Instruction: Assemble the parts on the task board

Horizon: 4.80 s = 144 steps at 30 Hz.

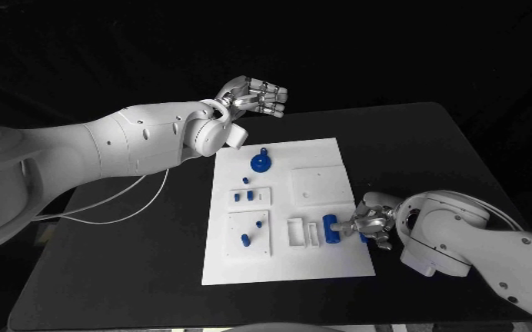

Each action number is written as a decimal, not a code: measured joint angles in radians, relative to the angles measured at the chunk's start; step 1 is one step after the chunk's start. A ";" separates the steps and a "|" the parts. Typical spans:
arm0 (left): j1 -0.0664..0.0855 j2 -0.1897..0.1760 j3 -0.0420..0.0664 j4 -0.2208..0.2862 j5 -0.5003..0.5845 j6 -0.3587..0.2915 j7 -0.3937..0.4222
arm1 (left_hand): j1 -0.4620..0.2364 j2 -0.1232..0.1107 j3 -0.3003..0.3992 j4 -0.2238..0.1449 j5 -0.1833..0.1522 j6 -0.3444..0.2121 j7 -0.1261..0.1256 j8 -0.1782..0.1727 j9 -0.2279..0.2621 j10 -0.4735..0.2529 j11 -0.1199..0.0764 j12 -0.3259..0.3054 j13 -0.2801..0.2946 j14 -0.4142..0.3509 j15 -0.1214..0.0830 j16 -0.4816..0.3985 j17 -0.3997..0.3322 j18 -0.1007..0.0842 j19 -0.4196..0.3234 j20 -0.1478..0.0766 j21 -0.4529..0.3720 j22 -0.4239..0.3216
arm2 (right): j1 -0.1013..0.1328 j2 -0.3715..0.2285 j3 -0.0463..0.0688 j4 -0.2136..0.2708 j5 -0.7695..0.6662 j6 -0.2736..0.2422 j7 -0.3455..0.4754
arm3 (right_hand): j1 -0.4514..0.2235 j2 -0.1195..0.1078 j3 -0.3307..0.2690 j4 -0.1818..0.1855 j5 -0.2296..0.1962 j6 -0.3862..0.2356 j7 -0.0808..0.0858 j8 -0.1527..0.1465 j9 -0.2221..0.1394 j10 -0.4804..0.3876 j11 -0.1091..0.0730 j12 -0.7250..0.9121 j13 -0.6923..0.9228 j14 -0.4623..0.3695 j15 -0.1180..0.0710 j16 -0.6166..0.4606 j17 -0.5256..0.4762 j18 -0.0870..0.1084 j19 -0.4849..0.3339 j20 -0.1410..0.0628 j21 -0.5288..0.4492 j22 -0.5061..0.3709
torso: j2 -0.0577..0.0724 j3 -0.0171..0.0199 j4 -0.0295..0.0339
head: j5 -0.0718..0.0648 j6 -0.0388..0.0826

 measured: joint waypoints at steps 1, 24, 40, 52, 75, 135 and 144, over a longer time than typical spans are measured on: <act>0.000 0.000 0.000 0.000 0.000 0.000 0.000 | 0.000 0.000 0.000 0.000 0.000 0.000 0.000 0.000 0.000 0.000 0.000 0.000 0.000 0.000 0.000 0.000 0.000 0.000 0.000 0.000 0.000 0.000 | 0.000 0.003 0.000 -0.001 -0.008 -0.002 0.000 | 0.000 0.000 -0.008 0.006 0.000 0.000 0.000 -0.002 -0.003 0.000 0.000 0.000 0.001 0.001 -0.001 0.000 0.001 0.000 0.000 0.000 0.000 0.000 | 0.000 0.0000 0.0000 | 0.000 0.000; -0.002 0.008 0.000 -0.003 0.001 0.002 -0.001 | 0.000 0.000 -0.003 0.003 0.000 0.000 0.000 -0.001 0.000 0.000 0.000 0.000 0.000 0.000 0.000 0.000 0.001 0.000 0.004 0.004 0.000 -0.003 | 0.010 0.085 -0.041 -0.047 -0.132 -0.043 0.007 | 0.013 -0.005 -0.021 0.023 0.000 -0.006 -0.002 -0.002 0.470 0.001 0.002 -0.008 0.007 0.001 -0.001 -0.009 0.008 0.000 0.000 0.000 0.005 0.000 | 0.001 -0.0011 0.0002 | 0.014 0.010; -0.002 0.010 0.000 -0.003 0.002 0.004 -0.002 | 0.000 0.000 -0.007 -0.001 0.000 0.000 0.000 -0.001 0.000 0.000 0.000 0.000 0.000 0.000 0.000 0.000 0.001 0.000 0.004 0.004 0.000 -0.008 | 0.009 0.115 -0.069 -0.055 -0.149 -0.043 0.019 | 0.046 0.011 -0.008 -0.039 0.000 -0.008 -0.003 0.000 0.847 0.001 0.002 -0.008 0.011 0.001 -0.001 -0.009 0.011 0.000 0.000 0.000 0.011 0.001 | 0.002 -0.0014 -0.0005 | 0.018 -0.005; -0.003 0.012 0.000 -0.004 0.002 0.006 -0.002 | 0.000 0.000 -0.009 0.001 0.000 -0.004 0.004 -0.001 0.000 0.000 0.000 0.000 0.000 0.000 0.000 0.000 0.000 0.000 0.004 0.004 0.000 -0.012 | 0.010 0.125 -0.078 -0.054 -0.166 -0.044 0.022 | 0.082 0.043 -0.055 -0.167 0.102 0.003 -0.001 0.000 0.847 0.005 0.006 -0.008 0.008 0.003 0.001 -0.009 0.007 -0.007 0.000 0.000 0.017 0.005 | 0.001 -0.0024 -0.0006 | 0.026 -0.016; -0.020 0.045 0.000 -0.035 0.003 0.008 -0.005 | -0.004 0.004 -0.009 0.001 0.000 -0.004 0.004 -0.001 0.000 0.000 0.000 0.000 0.000 0.000 0.000 0.000 0.000 0.000 0.004 0.004 0.000 -0.017 | 0.006 0.129 -0.083 -0.072 -0.158 -0.048 0.034 | 0.056 0.070 -0.070 -0.181 0.160 0.038 -0.013 -0.012 0.855 0.004 0.005 -0.008 -0.003 0.006 0.005 -0.009 -0.001 -0.010 0.000 0.000 0.017 0.006 | -0.009 -0.0081 -0.0016 | 0.055 -0.035; -0.125 0.120 0.000 -0.167 0.018 0.032 -0.017 | -0.004 0.004 -0.009 0.001 0.000 -0.004 0.004 -0.001 0.000 0.000 0.000 0.000 0.000 0.000 0.000 0.000 0.000 0.000 0.004 0.004 0.000 -0.024 | 0.003 0.278 -0.090 -0.247 0.042 -0.060 0.029 | 0.084 0.093 0.004 -0.261 0.172 0.073 -0.019 -0.011 -0.051 0.005 -0.005 -0.008 -0.015 0.004 -0.001 -0.009 -0.007 -0.008 0.000 0.000 0.028 0.011 | -0.099 -0.0517 -0.0146 | 0.100 -0.107; -0.125 0.120 0.000 -0.167 0.019 0.033 -0.017 | -0.008 0.008 -0.009 0.001 0.000 -0.007 0.007 -0.001 0.000 0.000 0.000 0.000 0.000 0.000 0.000 0.000 0.000 0.000 0.004 0.004 0.000 -0.029 | 0.003 0.289 -0.091 -0.243 0.042 -0.059 0.025 | 0.078 0.098 0.002 -0.258 0.172 0.073 -0.019 -0.014 -0.053 0.005 -0.005 -0.008 -0.017 0.004 0.000 -0.009 -0.007 -0.008 0.000 0.000 0.028 0.011 | -0.099 -0.0518 -0.0146 | 0.101 -0.105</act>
